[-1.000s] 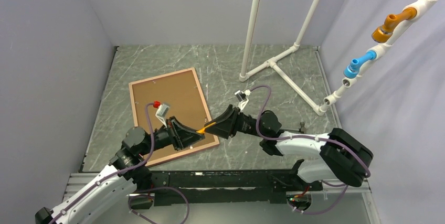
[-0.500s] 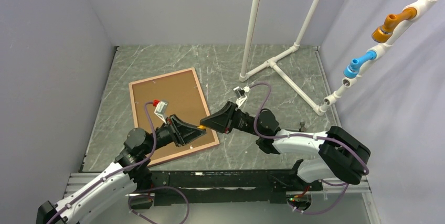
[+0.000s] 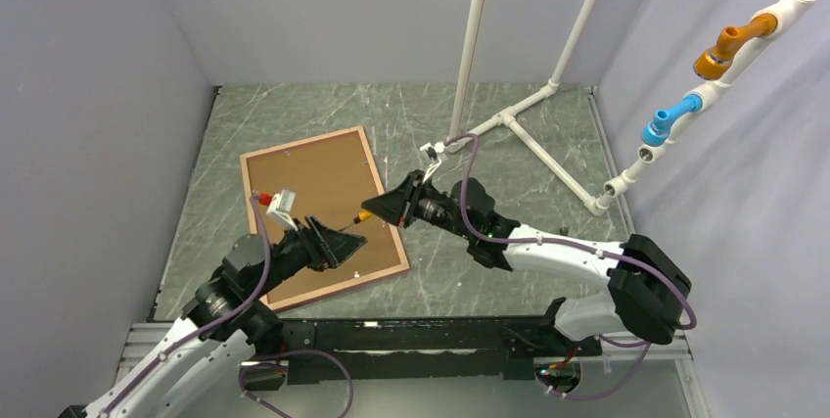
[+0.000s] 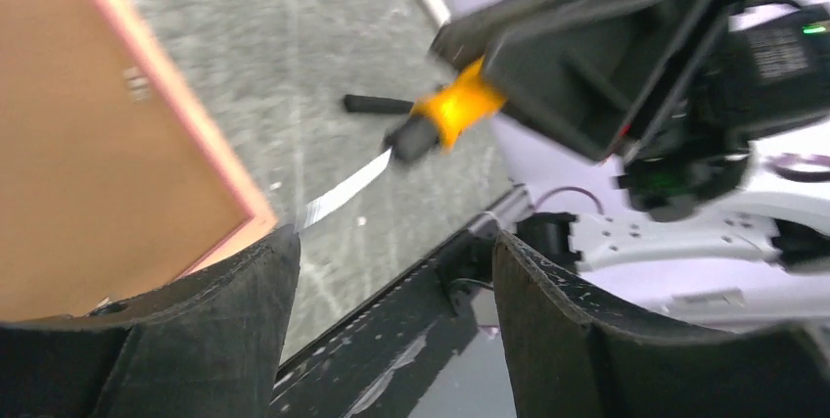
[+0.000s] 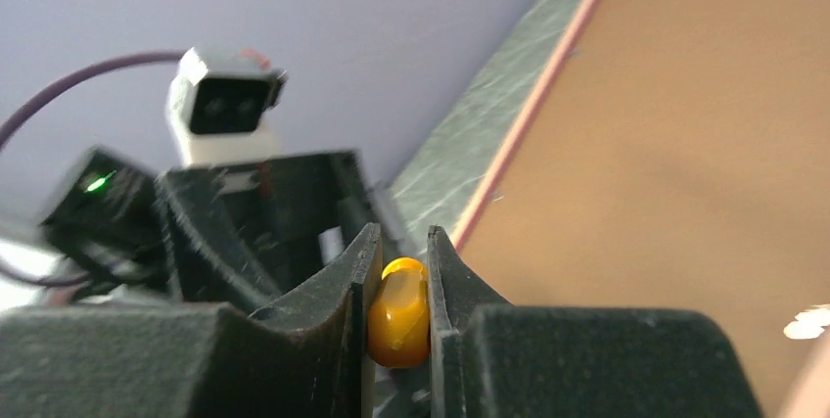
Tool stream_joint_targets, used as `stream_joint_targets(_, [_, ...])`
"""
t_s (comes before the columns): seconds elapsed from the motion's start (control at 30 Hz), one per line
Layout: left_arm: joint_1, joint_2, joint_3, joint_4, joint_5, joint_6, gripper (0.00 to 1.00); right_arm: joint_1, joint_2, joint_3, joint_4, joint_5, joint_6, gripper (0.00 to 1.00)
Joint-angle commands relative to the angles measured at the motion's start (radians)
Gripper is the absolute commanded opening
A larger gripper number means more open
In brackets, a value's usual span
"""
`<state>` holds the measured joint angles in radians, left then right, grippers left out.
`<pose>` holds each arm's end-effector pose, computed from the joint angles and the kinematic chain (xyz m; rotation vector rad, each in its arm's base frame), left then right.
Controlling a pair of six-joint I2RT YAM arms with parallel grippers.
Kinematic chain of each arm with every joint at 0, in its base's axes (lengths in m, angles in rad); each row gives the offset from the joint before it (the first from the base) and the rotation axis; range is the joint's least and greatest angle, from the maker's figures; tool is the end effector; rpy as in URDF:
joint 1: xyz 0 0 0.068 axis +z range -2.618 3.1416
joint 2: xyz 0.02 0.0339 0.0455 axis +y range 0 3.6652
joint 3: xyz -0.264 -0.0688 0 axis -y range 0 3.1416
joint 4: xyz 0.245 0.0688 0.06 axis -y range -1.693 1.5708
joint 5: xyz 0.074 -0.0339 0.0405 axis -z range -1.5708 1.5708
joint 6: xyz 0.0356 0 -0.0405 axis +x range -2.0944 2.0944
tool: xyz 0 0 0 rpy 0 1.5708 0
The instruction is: Take the photo out of the frame
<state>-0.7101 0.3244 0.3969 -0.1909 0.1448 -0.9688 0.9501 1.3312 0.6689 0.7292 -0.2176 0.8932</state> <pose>0.0863 -0.0810 0.2623 -0.1227 1.8847 -1.3371 0.1659 0.2452 0.2739 -0.2518 1.7276 1.5915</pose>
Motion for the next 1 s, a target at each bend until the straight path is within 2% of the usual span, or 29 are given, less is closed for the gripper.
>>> stream_joint_targets(0.0, [-0.001,-0.062,0.06,-0.366,-0.205,0.014,0.74,-0.026,0.02,0.128,-0.298,0.235,-0.278,0.0])
stream_joint_targets(0.07, [-0.001,-0.066,0.054,-0.423,-0.216,0.009,0.73,-0.039,0.071,0.193,-0.368,0.297,-0.353,0.0])
stream_joint_targets(0.17, [-0.001,-0.052,0.021,-0.427,-0.196,0.007,0.7,-0.05,0.178,0.334,-0.483,0.368,-0.428,0.0])
stream_joint_targets(0.47, [-0.001,0.022,-0.143,-0.25,-0.129,-0.032,0.63,-0.069,0.524,0.712,-0.643,0.55,-0.552,0.0])
stream_joint_targets(0.7, [-0.002,0.087,-0.195,-0.17,-0.084,-0.041,0.6,-0.088,0.74,0.948,-0.691,0.596,-0.645,0.0])
stream_joint_targets(0.97, [-0.001,0.074,-0.241,-0.153,-0.067,-0.064,0.59,-0.1,0.87,1.096,-0.698,0.615,-0.713,0.0])
